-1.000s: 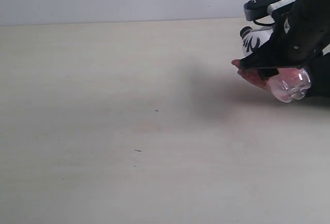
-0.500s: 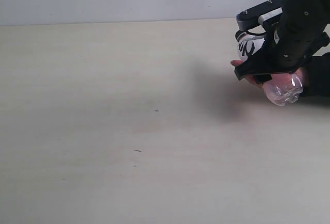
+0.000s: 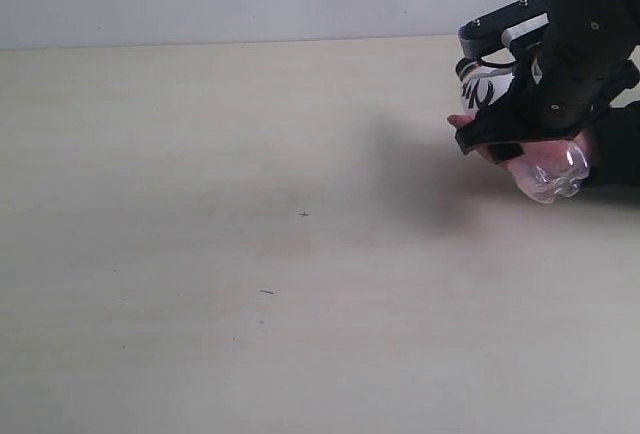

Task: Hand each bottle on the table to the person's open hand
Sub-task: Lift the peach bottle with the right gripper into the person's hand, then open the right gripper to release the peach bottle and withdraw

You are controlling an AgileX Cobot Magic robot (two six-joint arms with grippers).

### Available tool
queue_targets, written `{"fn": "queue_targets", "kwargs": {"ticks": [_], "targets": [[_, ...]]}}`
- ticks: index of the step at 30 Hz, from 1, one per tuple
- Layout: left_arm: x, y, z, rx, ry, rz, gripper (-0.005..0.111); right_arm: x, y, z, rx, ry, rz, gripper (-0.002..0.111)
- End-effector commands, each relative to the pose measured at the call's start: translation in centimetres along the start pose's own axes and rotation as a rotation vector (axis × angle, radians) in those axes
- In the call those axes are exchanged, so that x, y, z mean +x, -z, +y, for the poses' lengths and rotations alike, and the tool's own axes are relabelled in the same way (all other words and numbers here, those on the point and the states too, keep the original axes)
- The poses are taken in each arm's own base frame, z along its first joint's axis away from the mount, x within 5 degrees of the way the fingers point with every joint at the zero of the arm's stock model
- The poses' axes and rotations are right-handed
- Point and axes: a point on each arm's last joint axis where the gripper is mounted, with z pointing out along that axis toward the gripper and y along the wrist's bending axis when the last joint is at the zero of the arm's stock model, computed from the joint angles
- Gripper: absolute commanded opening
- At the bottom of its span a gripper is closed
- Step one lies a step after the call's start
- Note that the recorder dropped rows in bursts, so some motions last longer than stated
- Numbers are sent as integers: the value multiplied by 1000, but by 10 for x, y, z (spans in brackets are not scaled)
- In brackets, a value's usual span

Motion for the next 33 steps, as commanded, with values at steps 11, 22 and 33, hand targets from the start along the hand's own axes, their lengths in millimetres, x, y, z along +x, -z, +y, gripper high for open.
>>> {"fn": "queue_targets", "kwargs": {"ticks": [11, 22, 33], "targets": [[-1, 0, 0, 5, -7, -7, 0, -2, 10, -5, 2, -11, -43, 75], [-1, 0, 0, 5, -7, -7, 0, -3, 45, -11, -44, -95, -123, 75], [-1, 0, 0, 5, -7, -7, 0, 27, 75, -7, -179, -189, -285, 21]]}}
